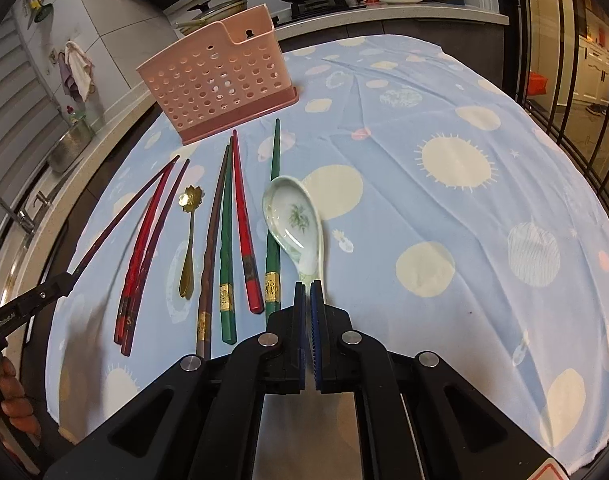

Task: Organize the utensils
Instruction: 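Lift the chopstick with the left tool while the right lifts the spoon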

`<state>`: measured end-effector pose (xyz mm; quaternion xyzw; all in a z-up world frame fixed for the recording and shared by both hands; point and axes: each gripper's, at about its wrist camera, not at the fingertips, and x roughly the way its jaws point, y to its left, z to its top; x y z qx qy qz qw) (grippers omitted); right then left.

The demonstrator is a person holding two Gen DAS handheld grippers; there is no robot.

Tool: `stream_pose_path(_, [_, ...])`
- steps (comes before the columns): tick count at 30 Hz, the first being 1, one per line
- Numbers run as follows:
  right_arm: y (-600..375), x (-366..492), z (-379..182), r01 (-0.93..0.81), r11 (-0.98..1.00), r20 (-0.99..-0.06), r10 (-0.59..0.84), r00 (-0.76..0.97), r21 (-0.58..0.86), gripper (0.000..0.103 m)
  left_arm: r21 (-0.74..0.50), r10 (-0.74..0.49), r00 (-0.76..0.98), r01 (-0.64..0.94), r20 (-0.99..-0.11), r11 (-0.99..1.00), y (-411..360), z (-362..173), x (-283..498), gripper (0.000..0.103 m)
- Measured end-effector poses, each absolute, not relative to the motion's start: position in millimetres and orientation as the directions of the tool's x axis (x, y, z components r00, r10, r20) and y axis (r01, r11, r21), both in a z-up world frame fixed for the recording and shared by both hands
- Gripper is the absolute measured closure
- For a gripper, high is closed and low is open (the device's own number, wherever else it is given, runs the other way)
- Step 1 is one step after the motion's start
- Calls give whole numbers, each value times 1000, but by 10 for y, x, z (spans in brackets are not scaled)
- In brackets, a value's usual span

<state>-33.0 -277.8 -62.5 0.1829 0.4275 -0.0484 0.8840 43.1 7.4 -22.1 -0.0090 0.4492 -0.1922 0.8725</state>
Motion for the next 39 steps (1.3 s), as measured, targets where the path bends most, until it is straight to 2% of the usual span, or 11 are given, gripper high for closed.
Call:
stream_pose_path(8, [-2773,-371,-627,255,928,-771,50,635,271,99,-192,-337,500,319,-798,928,99,-340,427,95])
stream_pose_path(11, [-2802,-397,-596,265,923,-765,47,643,279,96,-193,-336,494,318,-802,928,102,-370,424,95])
stream_pose_path(13, [-2827,-401,-583,278,919,-761,36,648,280,82,-190,-331,491,316,-805,930,106,-392,427,95])
stream_pose_path(15, [-2853,-410,-576,289,914,-756,27,654,284,75,-193,-332,486,315,-808,929,106,-408,434,95])
stream_pose_path(19, [-2857,-379,-646,282,916,-772,44,634,284,75,-193,-329,481,311,-813,931,107,-429,444,95])
stream_pose_path(23, [-2834,-382,-710,277,918,-776,50,629,283,80,-187,-322,478,308,-817,933,105,-453,455,95])
stream_pose_path(25, [-2831,-383,-712,272,918,-775,57,629,288,90,-193,-323,471,304,-821,933,110,-475,463,95])
stream_pose_path(28, [-2835,-396,-704,269,914,-771,69,633,302,95,-192,-321,471,302,-822,934,114,-479,466,95])
stream_pose_path(39, [-2826,-471,-390,253,924,-715,29,699,285,96,-205,-346,522,310,-779,928,170,-215,440,96])
